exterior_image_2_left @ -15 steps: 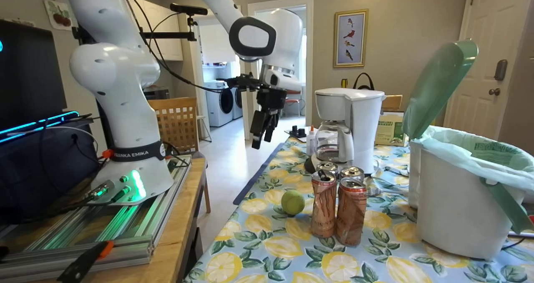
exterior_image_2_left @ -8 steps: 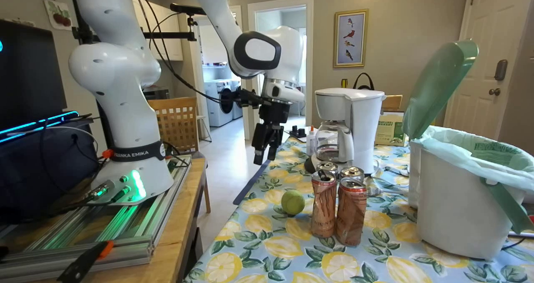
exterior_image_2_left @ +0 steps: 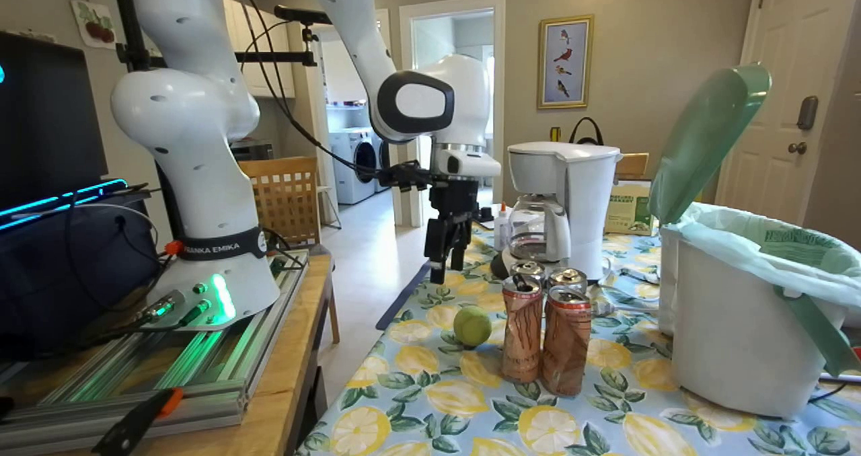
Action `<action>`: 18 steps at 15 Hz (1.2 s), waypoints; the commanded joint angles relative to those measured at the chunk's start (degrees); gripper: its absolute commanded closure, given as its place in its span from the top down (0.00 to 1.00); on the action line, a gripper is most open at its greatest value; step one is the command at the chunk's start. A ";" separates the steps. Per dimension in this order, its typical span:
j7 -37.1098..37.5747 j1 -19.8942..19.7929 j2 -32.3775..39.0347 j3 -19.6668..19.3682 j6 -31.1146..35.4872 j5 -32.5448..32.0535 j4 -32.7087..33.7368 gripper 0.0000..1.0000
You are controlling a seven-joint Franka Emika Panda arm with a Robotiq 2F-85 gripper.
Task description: Place the tennis ball on top of the cans.
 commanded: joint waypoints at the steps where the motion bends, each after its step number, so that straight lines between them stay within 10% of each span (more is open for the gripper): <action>1: 7.81 1.28 0.25 -2.44 0.37 -8.49 0.78 1.00; 7: 15.08 0.79 2.92 -4.93 6.03 -19.70 1.46 1.00; 18: -15.83 0.74 14.40 -2.58 24.96 6.48 1.07 1.00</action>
